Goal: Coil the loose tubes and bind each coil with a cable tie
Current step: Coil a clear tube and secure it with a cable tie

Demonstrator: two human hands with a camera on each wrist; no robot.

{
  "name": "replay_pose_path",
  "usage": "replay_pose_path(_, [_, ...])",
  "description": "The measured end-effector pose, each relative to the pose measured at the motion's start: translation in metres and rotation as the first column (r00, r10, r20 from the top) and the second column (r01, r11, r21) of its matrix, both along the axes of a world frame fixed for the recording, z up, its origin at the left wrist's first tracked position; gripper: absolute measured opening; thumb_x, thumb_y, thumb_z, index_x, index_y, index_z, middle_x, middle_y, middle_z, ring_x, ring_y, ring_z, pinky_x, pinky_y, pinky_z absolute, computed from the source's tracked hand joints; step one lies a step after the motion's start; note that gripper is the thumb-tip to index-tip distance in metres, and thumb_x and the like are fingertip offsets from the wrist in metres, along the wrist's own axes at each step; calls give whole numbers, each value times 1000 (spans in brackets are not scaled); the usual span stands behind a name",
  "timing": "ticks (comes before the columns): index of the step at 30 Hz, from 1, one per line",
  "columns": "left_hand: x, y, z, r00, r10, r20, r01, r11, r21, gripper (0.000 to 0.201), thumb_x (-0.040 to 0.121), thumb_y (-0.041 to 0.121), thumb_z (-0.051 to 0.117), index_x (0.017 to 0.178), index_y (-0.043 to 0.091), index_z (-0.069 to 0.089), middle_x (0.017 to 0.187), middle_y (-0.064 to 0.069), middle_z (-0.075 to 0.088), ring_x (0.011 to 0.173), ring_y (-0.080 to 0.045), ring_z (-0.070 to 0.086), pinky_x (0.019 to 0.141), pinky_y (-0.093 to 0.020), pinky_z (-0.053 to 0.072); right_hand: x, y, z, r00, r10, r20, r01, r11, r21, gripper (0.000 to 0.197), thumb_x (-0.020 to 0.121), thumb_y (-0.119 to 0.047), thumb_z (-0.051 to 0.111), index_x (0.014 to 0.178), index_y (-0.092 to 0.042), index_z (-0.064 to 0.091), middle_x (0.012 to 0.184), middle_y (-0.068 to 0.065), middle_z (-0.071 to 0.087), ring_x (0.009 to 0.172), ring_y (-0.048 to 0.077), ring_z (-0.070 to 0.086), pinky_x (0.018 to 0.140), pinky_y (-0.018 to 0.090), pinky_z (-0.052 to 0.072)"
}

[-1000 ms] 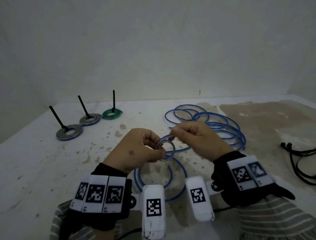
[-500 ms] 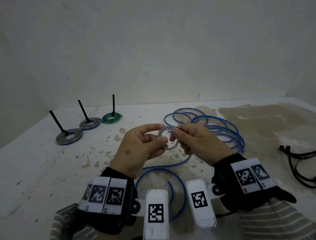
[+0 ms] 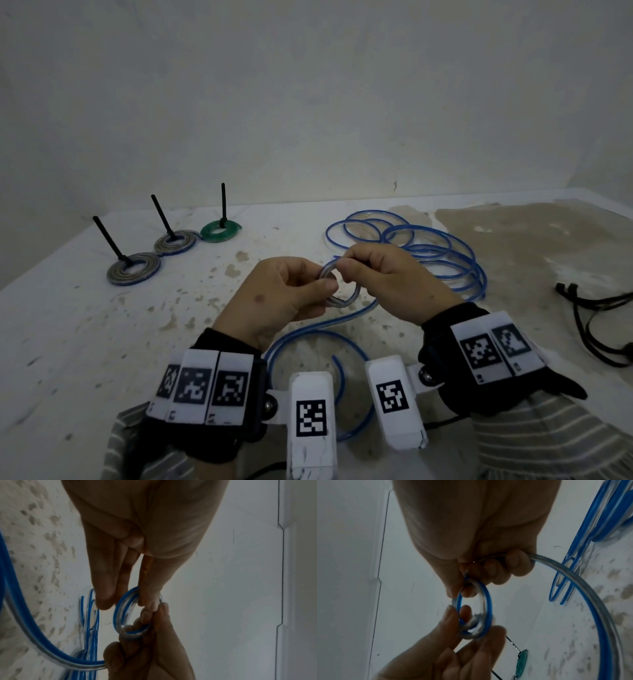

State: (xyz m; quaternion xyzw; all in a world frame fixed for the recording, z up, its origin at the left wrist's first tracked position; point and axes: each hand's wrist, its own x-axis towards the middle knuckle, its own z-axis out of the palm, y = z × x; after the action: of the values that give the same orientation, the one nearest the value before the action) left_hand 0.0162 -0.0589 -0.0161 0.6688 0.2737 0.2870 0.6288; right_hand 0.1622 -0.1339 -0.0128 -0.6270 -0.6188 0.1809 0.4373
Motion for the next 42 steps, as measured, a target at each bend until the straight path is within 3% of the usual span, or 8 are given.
replay_pose_path(6, [4,2,2,964,122,235,-72,975,-209,6,73,-3,63,73,4,62,59,-5,67,58,-12,67,56,-18,55,3,5,-4,940,68,-334,-30,993,117,25,95,-16,44,80,-15,63,64,1,49,59,10,48,57,21,42])
replay_pose_path(10, [8,-2,1,931,85,354,44,939,-340,13,62,7,63,73,3,56,68,-8,69,66,-13,69,61,-19,56,-2,8,-5,932,129,-338,-65,979,195,26,96,-5,39,89,-17,61,72,-1,55,65,4,53,60,18,46])
replay_pose_path(15, [8,-6,-2,990,17,140,17,972,-236,6,67,6,68,71,9,64,63,0,67,62,-8,64,66,-24,57,0,8,-6,940,85,-330,-11,975,220,27,95,-5,41,83,-18,62,66,2,54,60,7,50,58,19,45])
replay_pose_path(20, [0,-1,1,998,67,-20,-66,996,66,20,73,8,73,90,19,69,70,2,67,66,-8,65,60,-24,53,0,6,-8,997,15,-81,-7,995,104,25,93,-13,49,83,-30,64,63,-6,56,57,6,49,56,23,42])
replay_pose_path(24, [-6,4,4,993,94,-64,-83,983,161,14,72,2,73,82,11,71,65,-6,69,60,-14,65,56,-22,55,-1,5,-8,1000,1,24,-3,996,90,17,92,-15,53,90,-21,69,65,2,61,57,6,49,56,23,41])
replay_pose_path(30, [-1,2,1,992,129,16,-130,991,32,8,74,-4,69,79,1,66,68,-14,68,57,-12,66,55,-19,54,-3,10,-10,949,25,-313,29,986,166,8,88,-8,57,92,-12,63,65,-1,59,56,3,56,55,16,45])
replay_pose_path(36, [8,2,1,941,216,261,-147,954,-260,6,81,-3,60,77,2,59,71,-9,66,63,-10,68,60,-18,55,-5,11,-10,900,115,-420,-38,982,187,20,94,-7,44,93,-16,62,78,0,63,72,7,60,63,20,50])
replay_pose_path(42, [12,-7,-7,998,62,3,-61,992,-107,7,78,4,68,74,8,63,77,-8,64,72,-14,63,71,-25,55,-3,11,-10,933,65,-354,-4,985,173,24,95,-4,40,86,-14,60,66,-3,54,63,6,53,66,23,49])
